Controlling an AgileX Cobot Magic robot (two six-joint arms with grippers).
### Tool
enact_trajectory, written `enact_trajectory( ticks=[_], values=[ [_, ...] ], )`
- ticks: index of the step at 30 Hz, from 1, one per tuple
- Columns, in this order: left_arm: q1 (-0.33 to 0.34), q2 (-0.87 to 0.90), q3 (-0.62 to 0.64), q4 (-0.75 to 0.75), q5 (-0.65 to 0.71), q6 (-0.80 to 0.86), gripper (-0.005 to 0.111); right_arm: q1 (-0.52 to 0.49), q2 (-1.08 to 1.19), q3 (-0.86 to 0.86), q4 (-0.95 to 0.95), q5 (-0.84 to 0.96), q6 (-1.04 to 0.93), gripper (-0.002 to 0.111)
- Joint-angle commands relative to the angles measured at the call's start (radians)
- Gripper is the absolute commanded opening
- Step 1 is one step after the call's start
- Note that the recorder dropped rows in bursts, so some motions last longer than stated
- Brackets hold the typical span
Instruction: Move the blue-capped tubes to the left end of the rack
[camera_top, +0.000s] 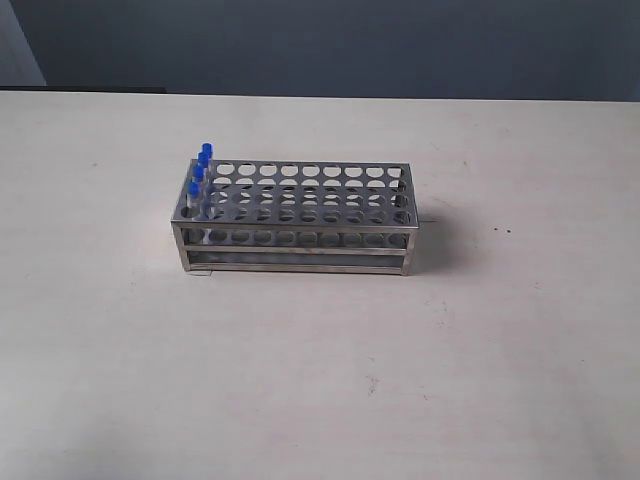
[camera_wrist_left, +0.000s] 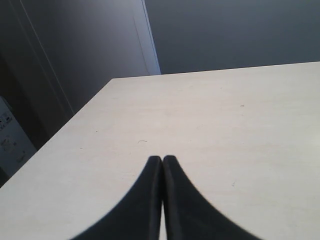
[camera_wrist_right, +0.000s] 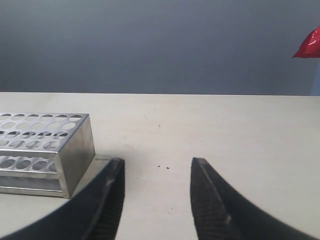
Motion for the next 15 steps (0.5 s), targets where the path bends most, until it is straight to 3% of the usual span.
enact_trajectory(
  ticks=[1, 15],
  values=[
    [-0.003, 0.003, 0.003, -0.003, -0.012, -0.006, 0.000, -0.007, -0.007, 0.005, -0.006, -0.005, -0.006, 0.042],
    [-0.003, 0.003, 0.003, -0.003, -0.012, -0.006, 0.000, -0.007, -0.007, 0.005, -0.006, -0.009, -0.006, 0.042]
  ],
)
